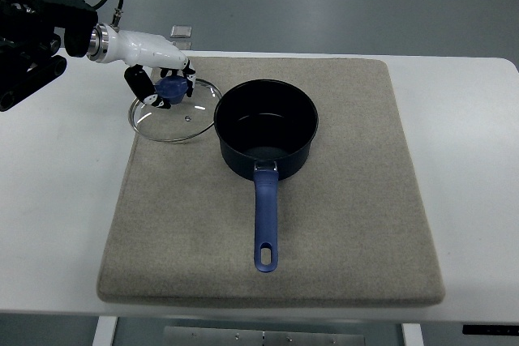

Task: Open pot lid and place left with left hand
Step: 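Lower the lid onto the mat beside the saucepan, nearer the left arm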

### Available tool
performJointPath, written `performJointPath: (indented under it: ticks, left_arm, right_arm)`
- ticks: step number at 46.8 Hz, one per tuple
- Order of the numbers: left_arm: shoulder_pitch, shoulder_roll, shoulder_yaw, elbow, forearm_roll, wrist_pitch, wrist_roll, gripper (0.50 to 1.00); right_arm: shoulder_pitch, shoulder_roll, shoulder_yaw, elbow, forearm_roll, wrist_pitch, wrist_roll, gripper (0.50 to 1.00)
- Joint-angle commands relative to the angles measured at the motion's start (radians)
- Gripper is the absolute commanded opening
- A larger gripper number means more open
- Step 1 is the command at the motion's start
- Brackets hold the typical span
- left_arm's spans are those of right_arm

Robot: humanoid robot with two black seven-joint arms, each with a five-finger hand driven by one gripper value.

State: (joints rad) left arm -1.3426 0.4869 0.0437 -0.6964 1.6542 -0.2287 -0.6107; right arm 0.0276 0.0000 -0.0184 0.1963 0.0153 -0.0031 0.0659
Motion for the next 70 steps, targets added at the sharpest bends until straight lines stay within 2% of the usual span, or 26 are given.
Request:
performJointPath:
  ticks: [1, 10, 22, 70]
  left_arm:
    - [0.002, -0.008, 0.001, 0.014, 0.019, 0.006, 0.000, 0.500]
    - [0.006, -0.010, 0.001, 0.023, 0.048, 0.048, 0.000, 0.500]
    - [0.034, -0.044, 0.001, 0.087, 0.061, 0.092, 0.000, 0.500]
    - [0.052, -0.065, 0.001, 0.095, 0.062, 0.124, 0.000, 0.500]
  right_arm:
    - [0.000, 0.000, 0.000, -0.001, 0.000, 0.000, 0.000, 0.917]
    - [0.000, 0.000, 0.000, 0.000, 0.000, 0.000, 0.000, 0.917]
    - [0.000, 0.000, 0.000, 0.000, 0.000, 0.000, 0.000, 0.917]
    - [0.000, 0.000, 0.000, 0.000, 0.000, 0.000, 0.000, 0.917]
